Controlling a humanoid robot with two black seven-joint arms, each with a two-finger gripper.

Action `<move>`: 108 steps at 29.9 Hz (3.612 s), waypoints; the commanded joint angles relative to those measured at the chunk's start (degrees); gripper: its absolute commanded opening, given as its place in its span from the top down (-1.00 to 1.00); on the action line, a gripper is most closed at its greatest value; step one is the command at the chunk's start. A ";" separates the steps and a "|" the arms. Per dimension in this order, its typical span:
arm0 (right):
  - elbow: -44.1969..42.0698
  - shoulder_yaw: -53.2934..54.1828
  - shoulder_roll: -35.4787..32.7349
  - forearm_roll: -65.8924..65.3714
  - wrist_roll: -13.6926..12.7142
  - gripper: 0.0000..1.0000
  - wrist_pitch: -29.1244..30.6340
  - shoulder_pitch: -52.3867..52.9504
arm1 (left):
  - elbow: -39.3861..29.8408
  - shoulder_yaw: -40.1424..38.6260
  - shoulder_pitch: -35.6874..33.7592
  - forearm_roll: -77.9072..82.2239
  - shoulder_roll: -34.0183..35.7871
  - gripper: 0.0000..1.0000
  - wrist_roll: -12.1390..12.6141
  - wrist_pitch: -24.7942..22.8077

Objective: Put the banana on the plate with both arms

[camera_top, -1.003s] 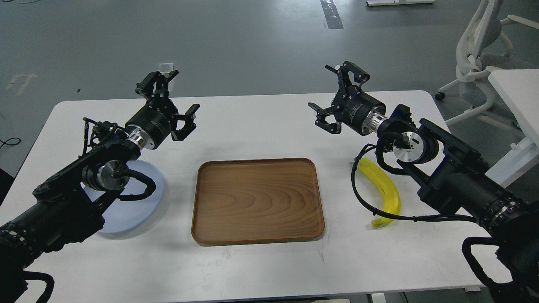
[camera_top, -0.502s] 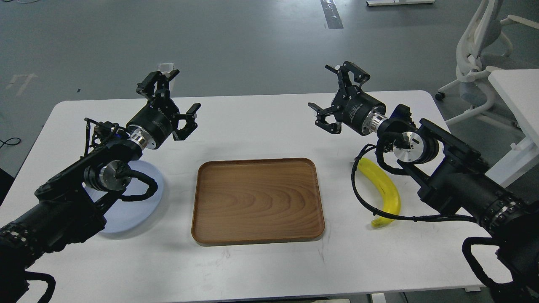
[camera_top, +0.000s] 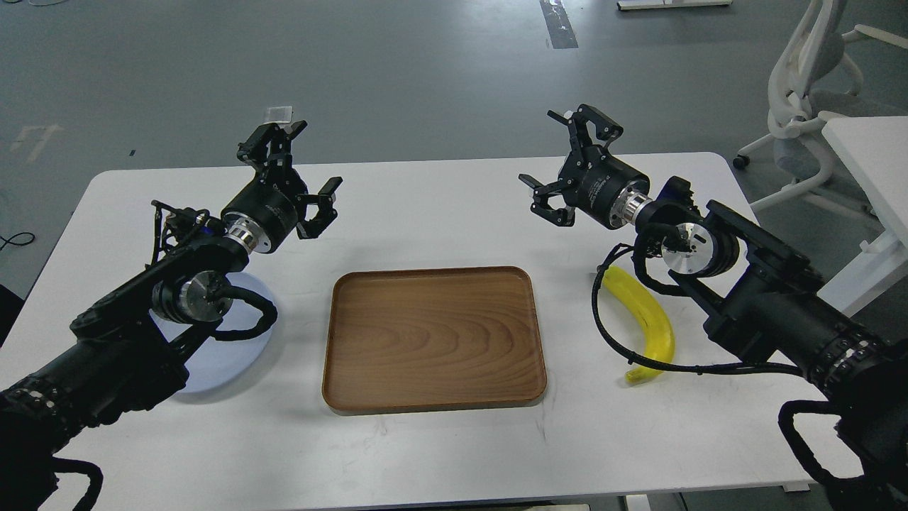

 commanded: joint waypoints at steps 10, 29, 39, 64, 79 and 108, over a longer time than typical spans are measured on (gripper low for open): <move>0.35 0.09 -0.34 0.00 0.00 -0.99 -0.01 -0.02 | -0.87 0.81 -2.07 23.19 3.14 -0.96 -3.39 7.40; 0.26 0.53 -1.49 0.00 0.08 -0.99 -0.19 -1.69 | -10.63 36.40 1.26 66.02 30.74 -0.95 -7.36 42.45; 0.26 0.44 -1.57 0.00 0.00 -0.99 -0.19 -1.69 | -10.02 36.67 8.29 65.76 33.73 -0.94 -7.10 42.45; 0.17 0.35 -2.28 0.00 0.00 -0.99 -0.36 -1.95 | -7.21 36.58 13.22 65.50 33.12 0.32 -7.36 41.08; 0.26 0.44 -2.28 0.00 0.00 -0.99 -1.24 -1.86 | -7.47 35.79 12.26 63.04 33.03 1.00 -7.45 41.08; 0.35 6.51 -9.31 0.35 0.00 -0.99 -3.53 3.15 | -6.18 45.89 -7.87 74.20 6.42 1.00 -7.45 32.03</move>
